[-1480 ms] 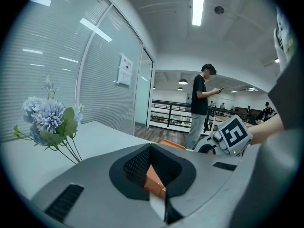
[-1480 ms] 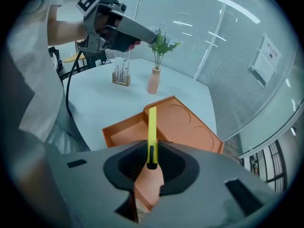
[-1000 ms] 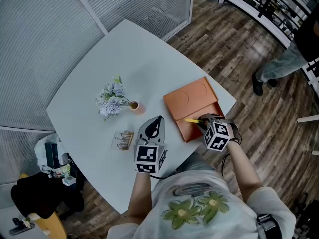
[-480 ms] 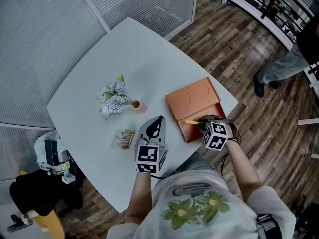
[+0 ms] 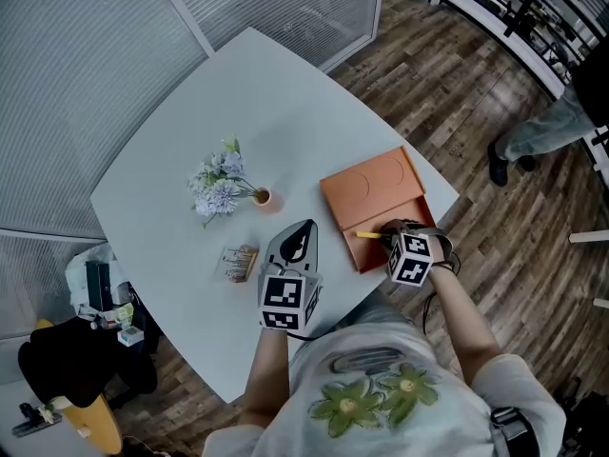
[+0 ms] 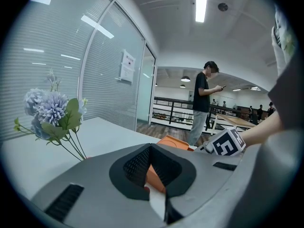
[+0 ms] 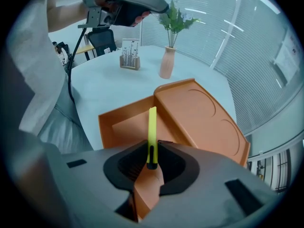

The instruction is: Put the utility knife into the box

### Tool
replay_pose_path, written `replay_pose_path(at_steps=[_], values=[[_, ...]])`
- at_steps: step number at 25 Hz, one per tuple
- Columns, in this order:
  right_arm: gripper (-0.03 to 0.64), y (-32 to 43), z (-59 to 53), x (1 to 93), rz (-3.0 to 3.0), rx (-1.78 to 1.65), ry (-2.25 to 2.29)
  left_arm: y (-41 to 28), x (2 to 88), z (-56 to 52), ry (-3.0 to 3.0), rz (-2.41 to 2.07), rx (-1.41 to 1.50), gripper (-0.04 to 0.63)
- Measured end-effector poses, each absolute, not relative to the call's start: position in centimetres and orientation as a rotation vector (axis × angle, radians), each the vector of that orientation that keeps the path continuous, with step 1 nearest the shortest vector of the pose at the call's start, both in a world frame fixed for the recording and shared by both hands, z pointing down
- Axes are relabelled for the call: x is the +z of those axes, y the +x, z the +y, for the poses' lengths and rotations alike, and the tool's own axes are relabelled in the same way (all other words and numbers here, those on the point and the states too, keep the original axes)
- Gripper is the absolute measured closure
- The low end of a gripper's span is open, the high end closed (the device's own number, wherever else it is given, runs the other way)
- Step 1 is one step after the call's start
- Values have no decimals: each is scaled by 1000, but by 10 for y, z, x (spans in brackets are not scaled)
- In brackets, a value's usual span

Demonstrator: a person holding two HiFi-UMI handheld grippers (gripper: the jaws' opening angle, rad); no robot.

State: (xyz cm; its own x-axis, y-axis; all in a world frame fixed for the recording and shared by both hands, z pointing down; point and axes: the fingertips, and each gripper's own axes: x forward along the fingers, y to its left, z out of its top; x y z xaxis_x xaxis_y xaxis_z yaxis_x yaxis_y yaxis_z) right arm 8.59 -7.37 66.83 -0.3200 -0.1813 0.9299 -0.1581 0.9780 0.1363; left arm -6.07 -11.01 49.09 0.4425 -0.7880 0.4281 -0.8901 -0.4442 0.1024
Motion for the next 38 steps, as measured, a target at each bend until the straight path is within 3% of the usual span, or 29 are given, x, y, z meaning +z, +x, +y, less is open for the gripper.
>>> replay_pose_path(at_steps=[38], values=[[542, 80, -75, 710, -1829, -11, 166, -73, 500, -105, 2345, -1462, 497, 595]])
